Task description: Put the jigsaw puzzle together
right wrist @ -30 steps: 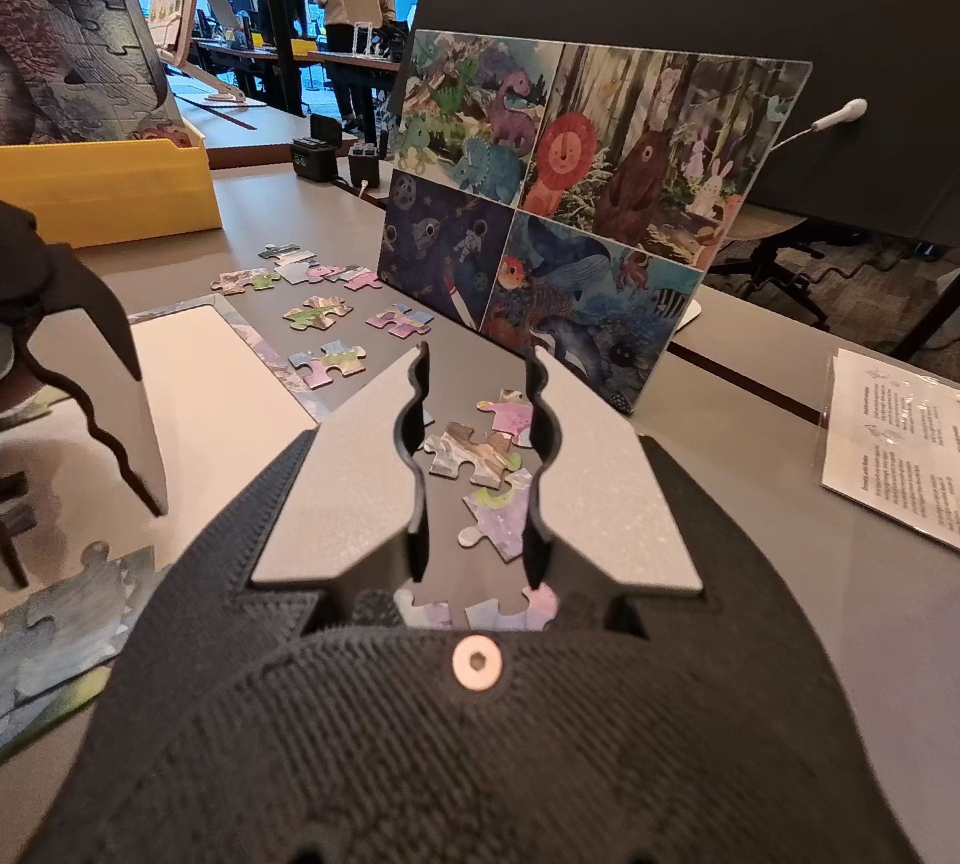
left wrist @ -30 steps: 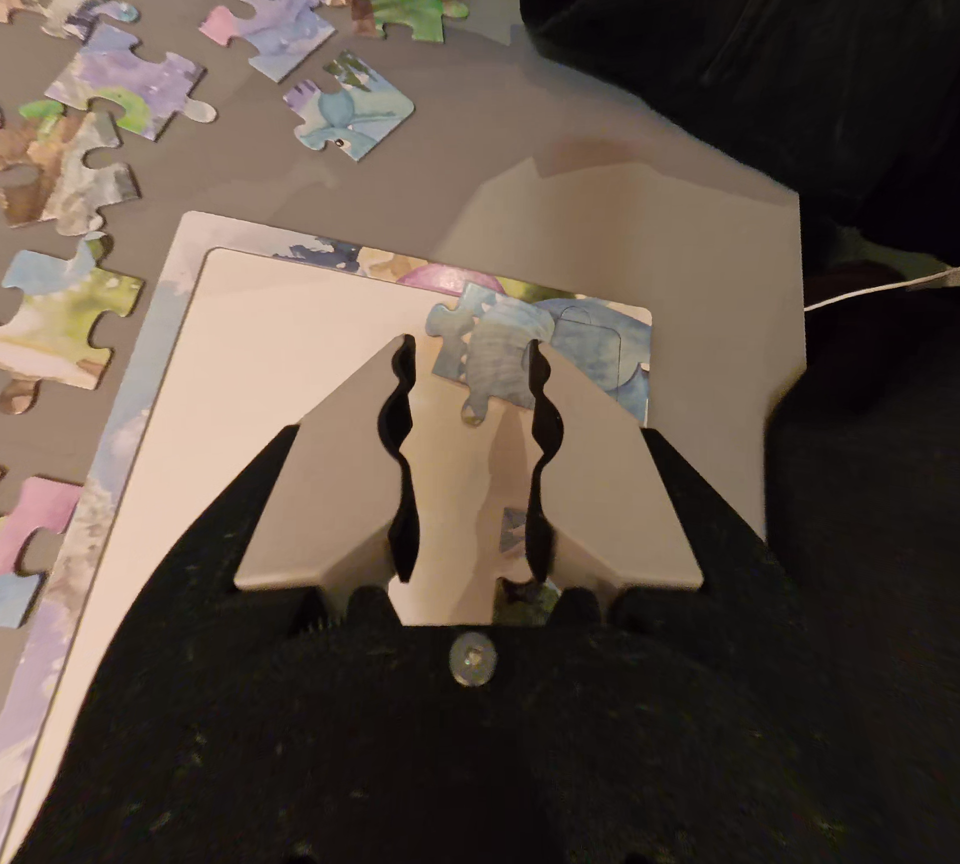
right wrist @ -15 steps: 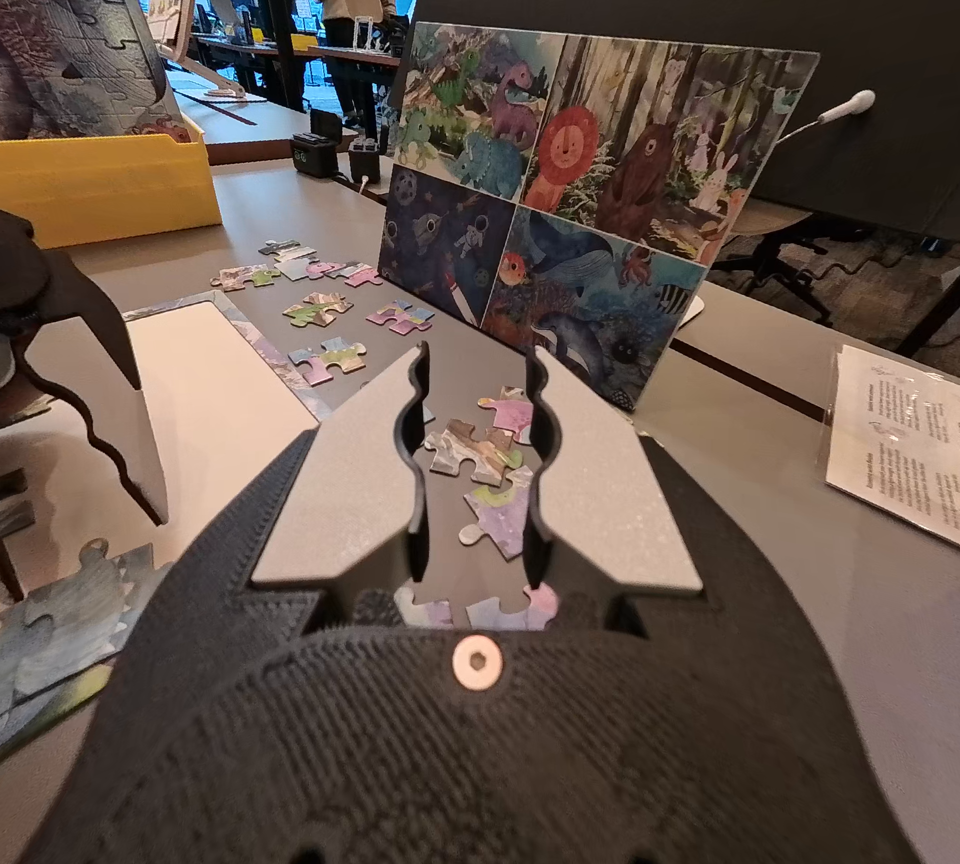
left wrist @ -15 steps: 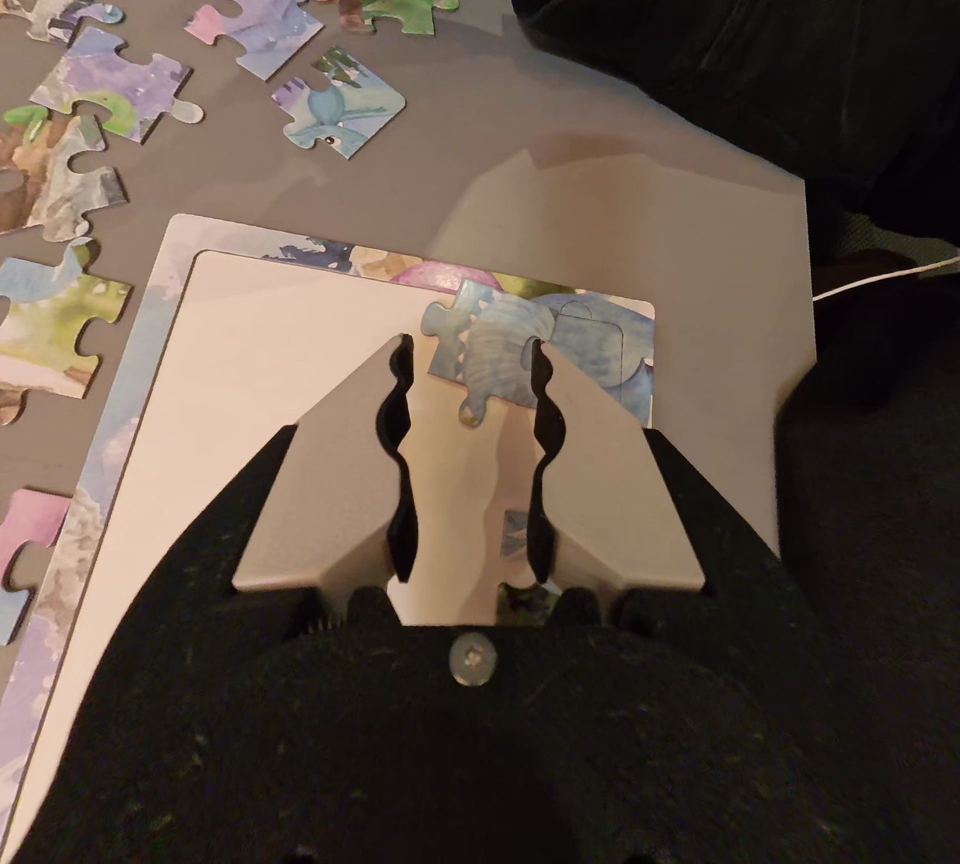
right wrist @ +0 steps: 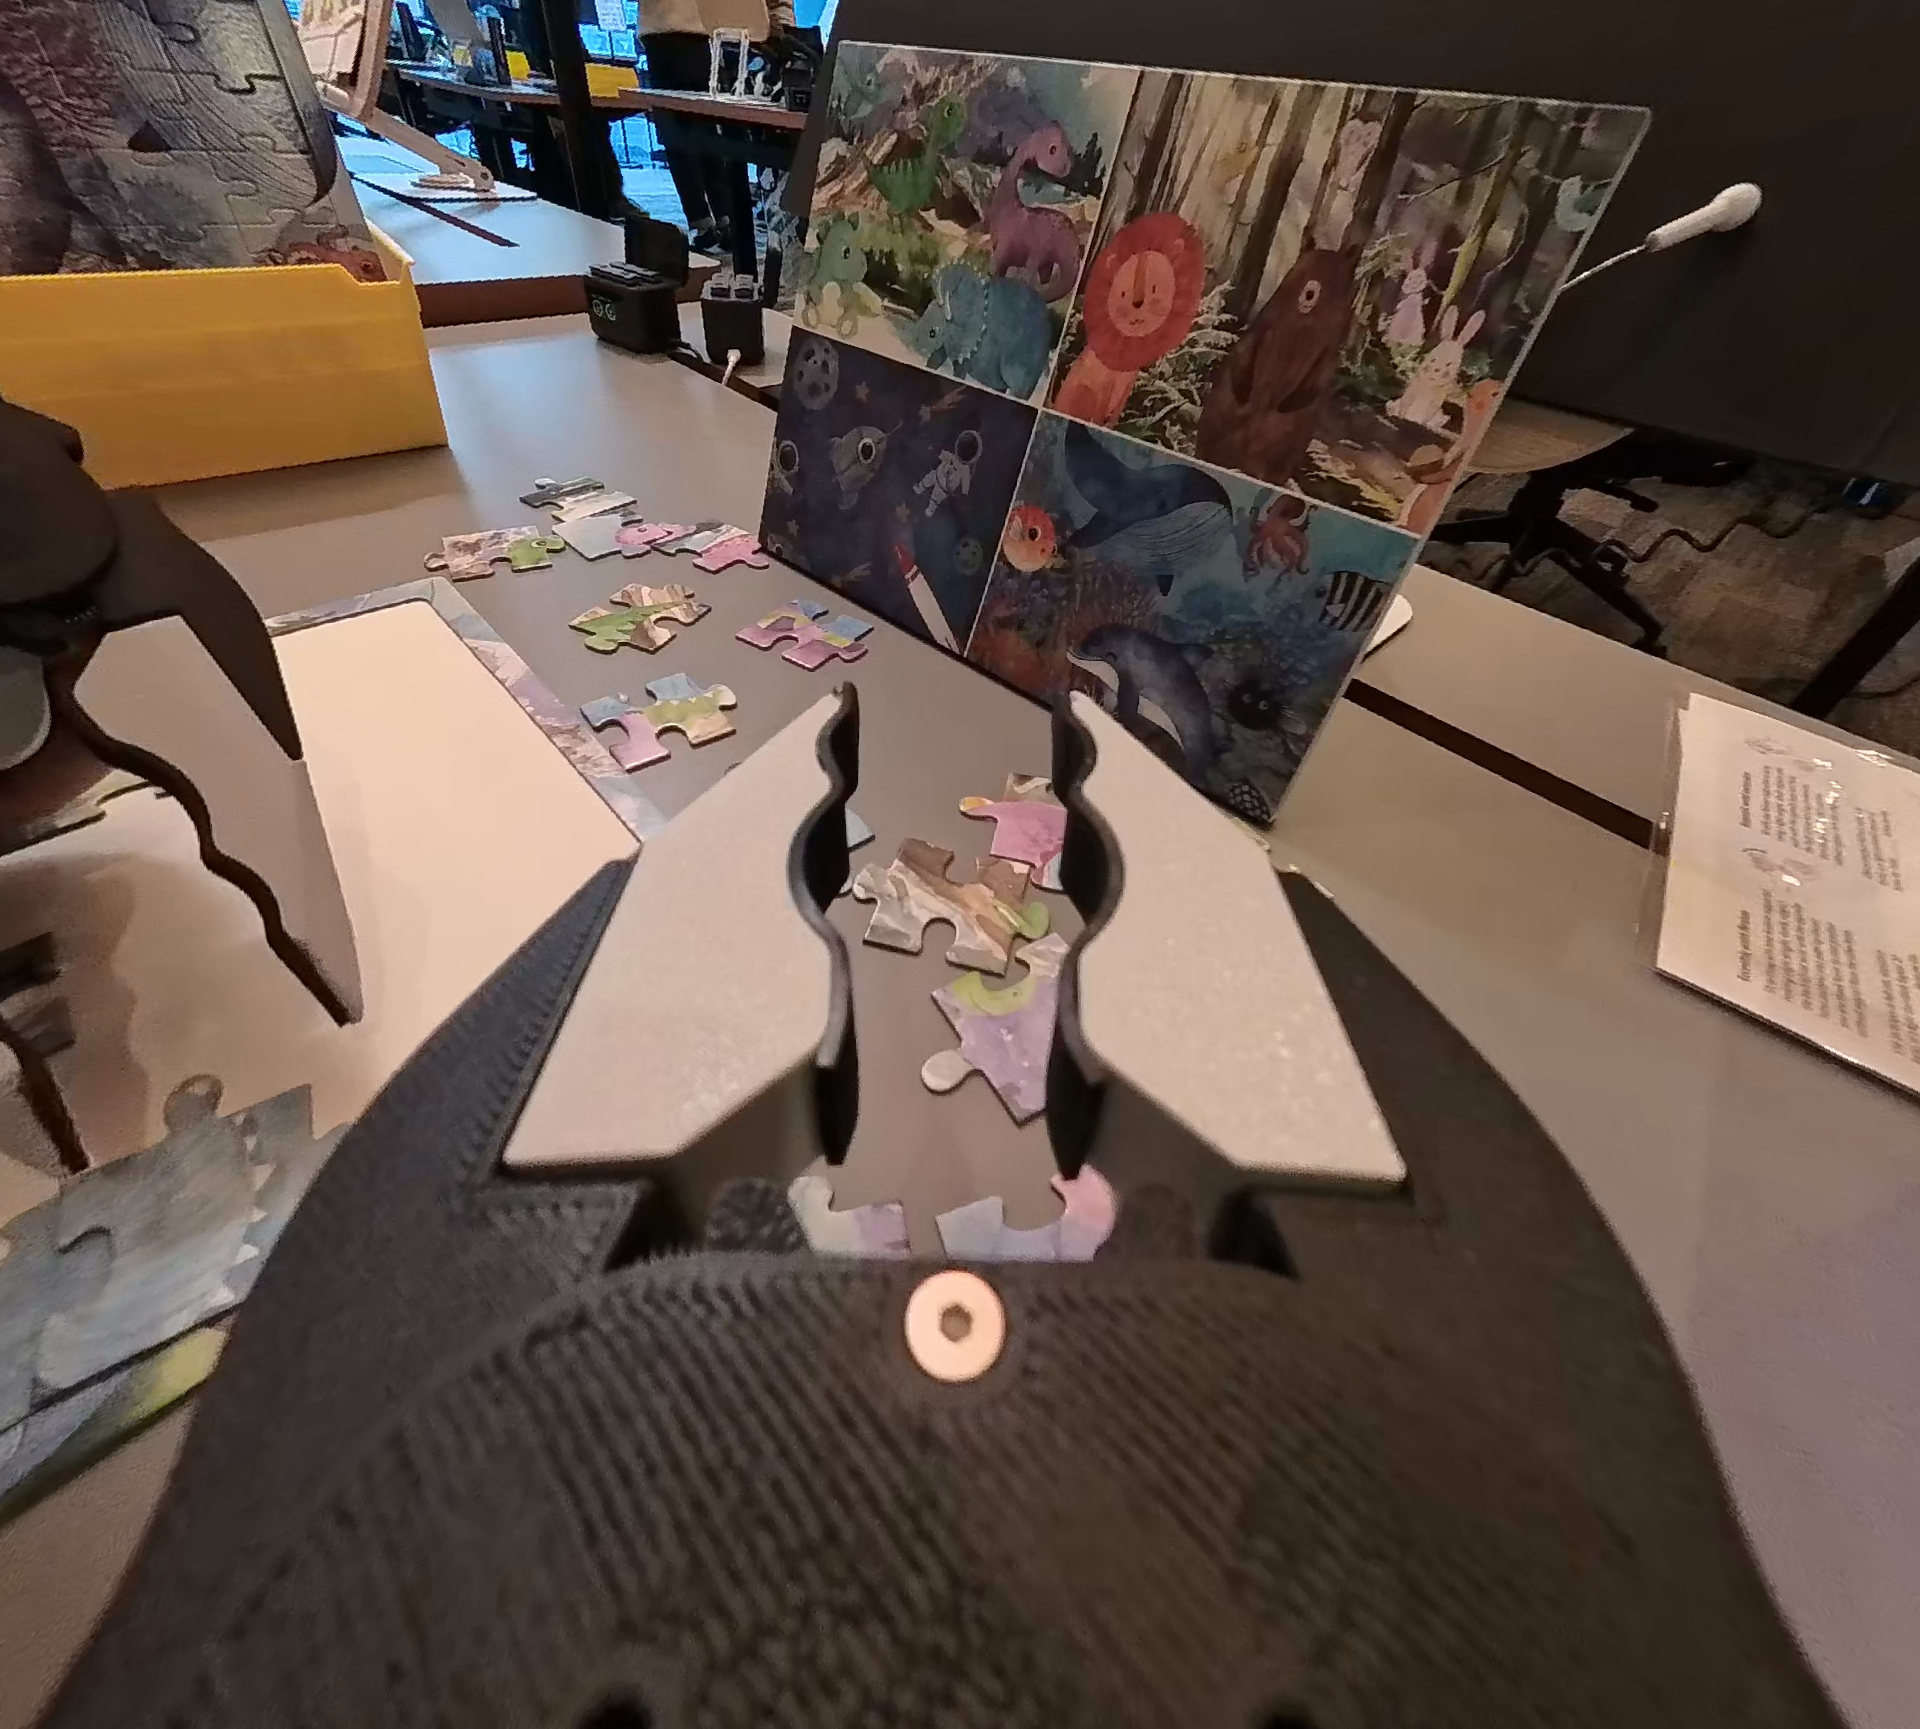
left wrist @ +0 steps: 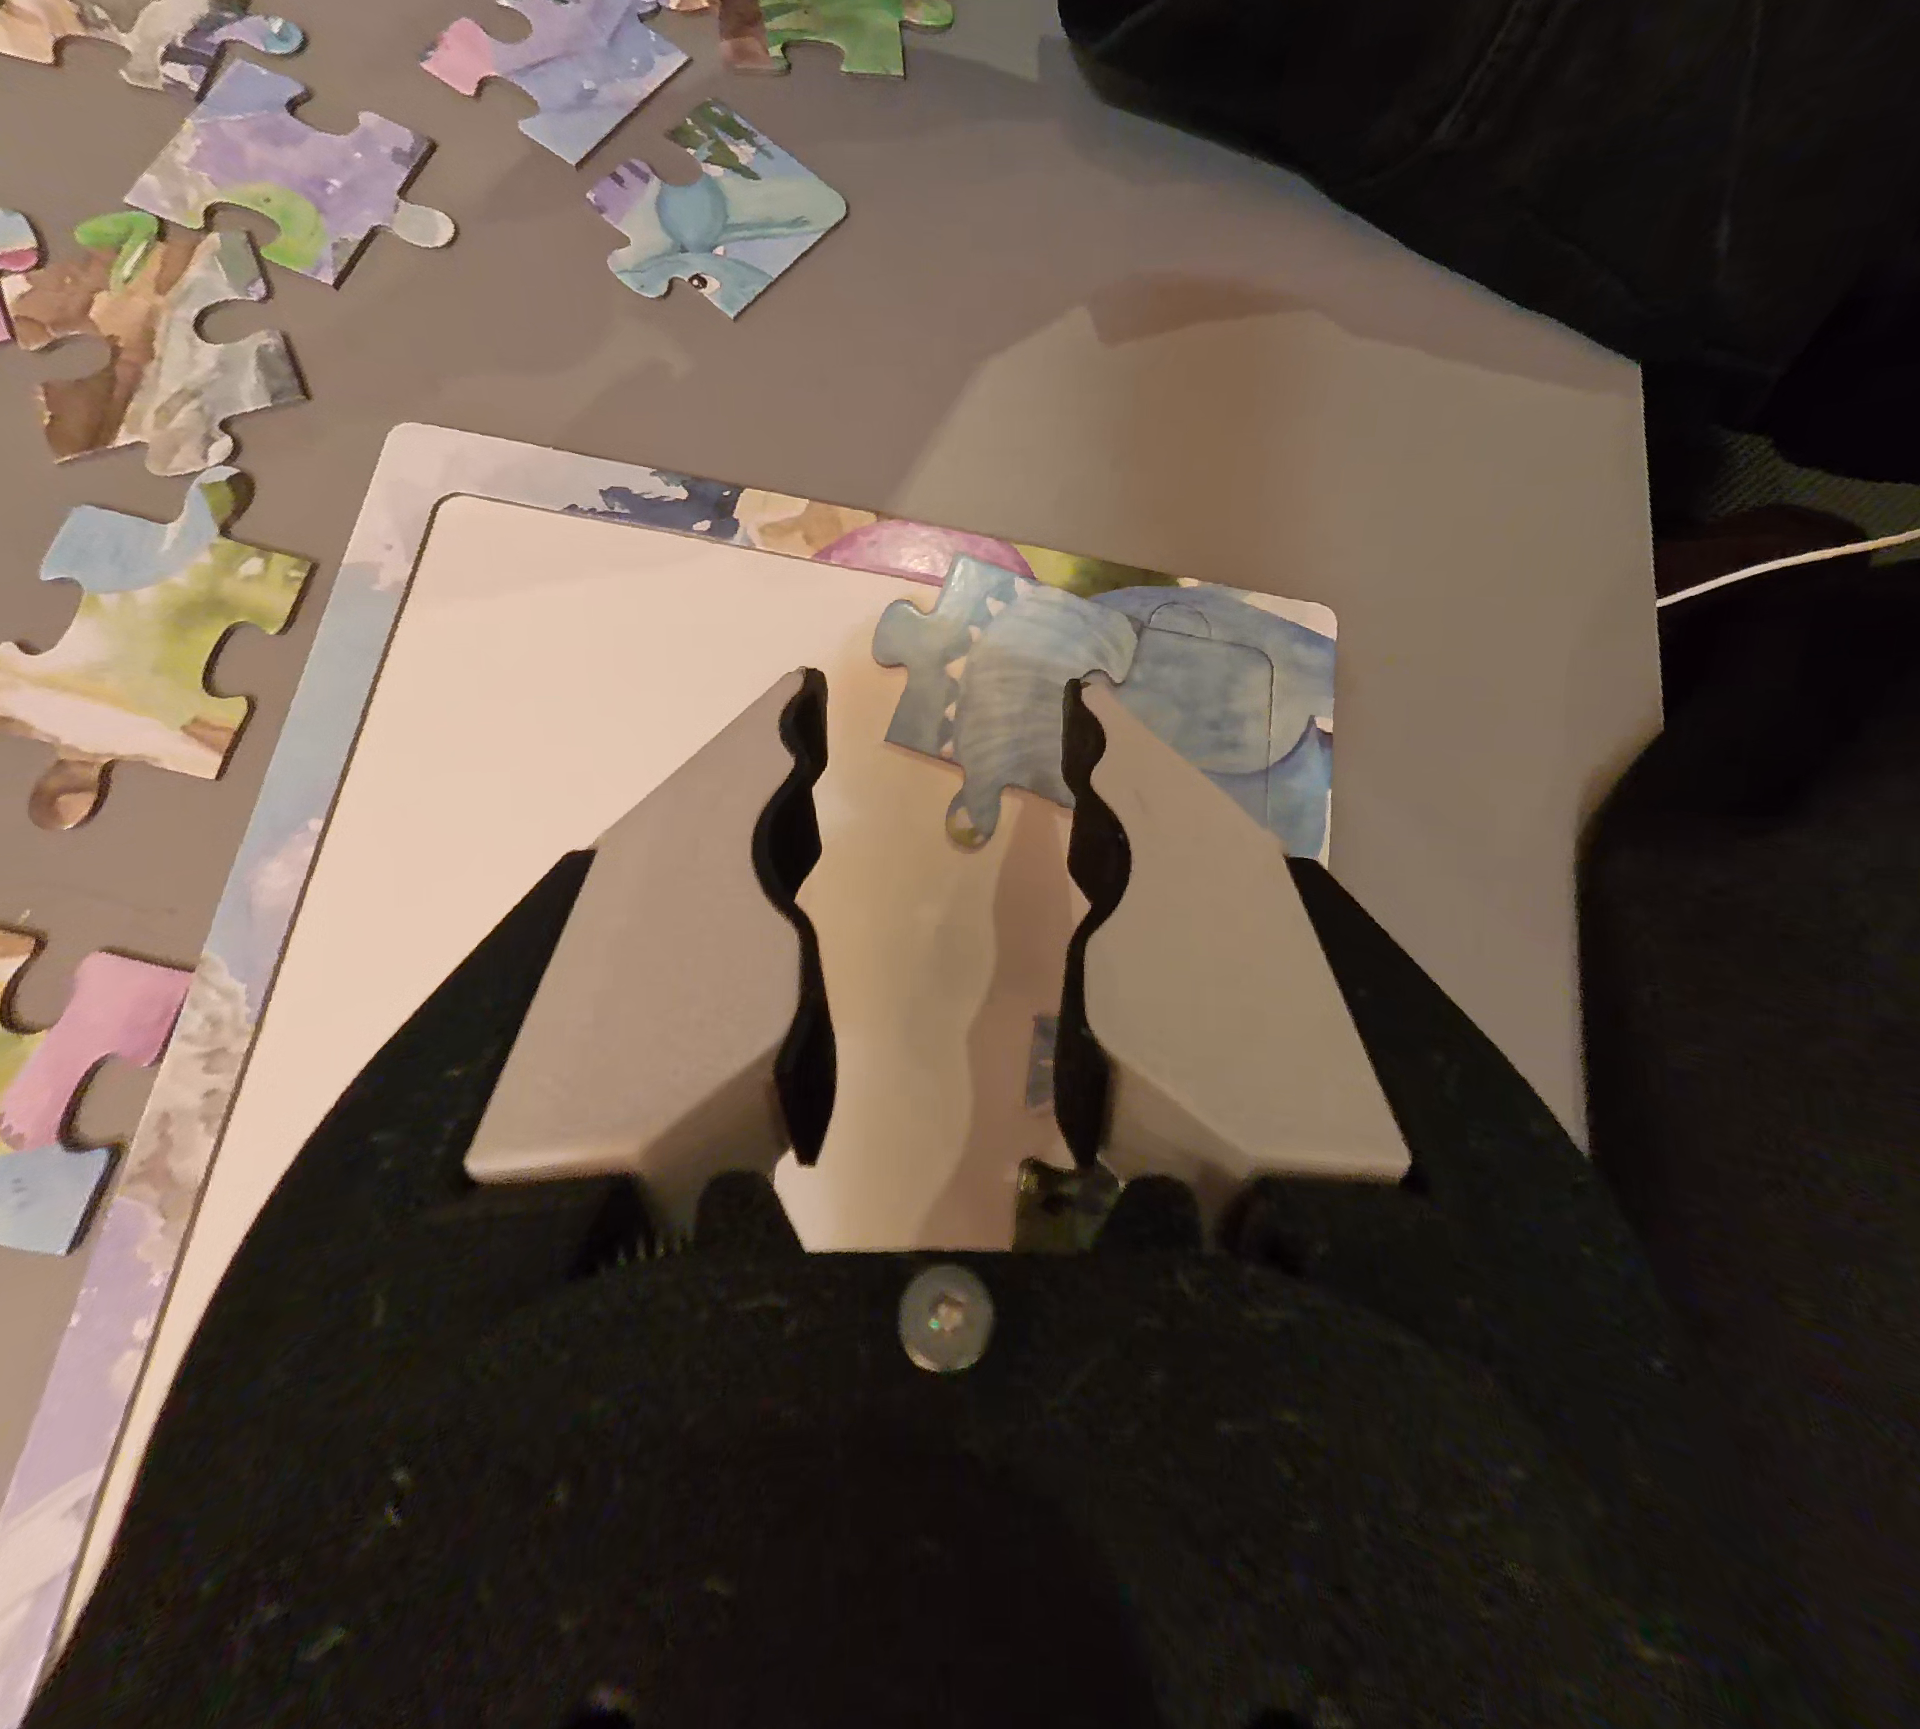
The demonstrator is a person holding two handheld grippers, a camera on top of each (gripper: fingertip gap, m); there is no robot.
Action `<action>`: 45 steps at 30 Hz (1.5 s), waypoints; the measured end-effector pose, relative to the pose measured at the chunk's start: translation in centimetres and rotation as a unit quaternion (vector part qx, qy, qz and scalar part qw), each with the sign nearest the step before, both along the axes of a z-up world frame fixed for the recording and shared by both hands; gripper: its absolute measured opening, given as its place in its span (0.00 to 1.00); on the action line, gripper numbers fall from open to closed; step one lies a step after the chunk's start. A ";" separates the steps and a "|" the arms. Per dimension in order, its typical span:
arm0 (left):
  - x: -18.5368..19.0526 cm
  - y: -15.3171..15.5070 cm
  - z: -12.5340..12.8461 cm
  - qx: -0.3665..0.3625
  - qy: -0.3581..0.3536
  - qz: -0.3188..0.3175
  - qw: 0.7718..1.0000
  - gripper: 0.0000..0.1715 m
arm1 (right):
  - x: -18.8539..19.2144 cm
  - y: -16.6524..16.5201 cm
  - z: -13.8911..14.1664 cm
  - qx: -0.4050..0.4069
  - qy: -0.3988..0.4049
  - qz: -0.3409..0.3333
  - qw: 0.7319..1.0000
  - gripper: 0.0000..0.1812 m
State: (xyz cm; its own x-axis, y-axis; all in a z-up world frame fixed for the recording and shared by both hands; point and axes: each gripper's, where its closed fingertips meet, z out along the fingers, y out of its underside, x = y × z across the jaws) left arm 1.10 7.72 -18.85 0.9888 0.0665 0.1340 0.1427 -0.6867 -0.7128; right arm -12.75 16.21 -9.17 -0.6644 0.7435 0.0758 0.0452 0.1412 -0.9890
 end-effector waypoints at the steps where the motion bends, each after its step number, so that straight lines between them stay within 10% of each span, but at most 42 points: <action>1: 0.0 0.0 0.0 0.000 0.000 0.000 1.000 0.26 | 0.0 0.0 0.0 -0.001 -0.001 0.000 1.000 0.20; 30: 1.6 -0.8 -1.1 -0.022 -0.027 -0.060 0.998 0.29 | 0.1 -0.2 0.0 0.002 -0.001 0.003 1.000 0.20; 45: 0.6 -1.7 -1.9 -0.032 -0.033 -0.037 0.998 0.10 | 0.1 -0.3 -0.1 0.003 -0.002 0.004 1.000 0.20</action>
